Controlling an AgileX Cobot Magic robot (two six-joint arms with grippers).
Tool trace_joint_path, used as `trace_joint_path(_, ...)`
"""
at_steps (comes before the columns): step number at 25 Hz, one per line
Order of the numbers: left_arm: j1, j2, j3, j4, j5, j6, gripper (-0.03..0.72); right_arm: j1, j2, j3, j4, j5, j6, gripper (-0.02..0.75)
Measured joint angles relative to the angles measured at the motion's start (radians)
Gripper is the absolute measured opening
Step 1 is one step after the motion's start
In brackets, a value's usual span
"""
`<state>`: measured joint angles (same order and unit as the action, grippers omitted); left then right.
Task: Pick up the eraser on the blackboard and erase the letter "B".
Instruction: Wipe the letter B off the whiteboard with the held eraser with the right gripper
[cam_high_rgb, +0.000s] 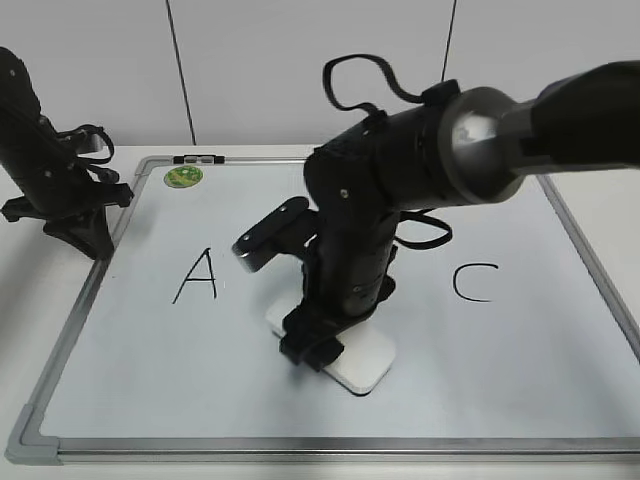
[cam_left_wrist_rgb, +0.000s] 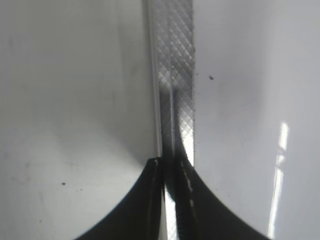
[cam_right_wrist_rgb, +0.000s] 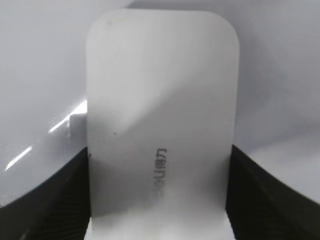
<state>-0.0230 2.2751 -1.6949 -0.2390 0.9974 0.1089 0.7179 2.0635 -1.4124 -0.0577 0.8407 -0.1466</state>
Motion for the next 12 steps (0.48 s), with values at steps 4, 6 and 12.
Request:
trace_joint_path(4, 0.000, 0.000, 0.000, -0.006, -0.001, 0.000, 0.048, -0.087, 0.000, -0.002, -0.047, -0.012, 0.045, 0.539)
trace_joint_path(6, 0.000, 0.000, 0.000, -0.006, -0.001, 0.000, 0.048, -0.122, 0.000, -0.002, -0.069, -0.012, 0.065, 0.539)
trace_joint_path(12, 0.000, 0.000, 0.000, -0.006, -0.004, 0.000, 0.048, -0.149, -0.002, -0.002, -0.107, -0.006, 0.118, 0.539)
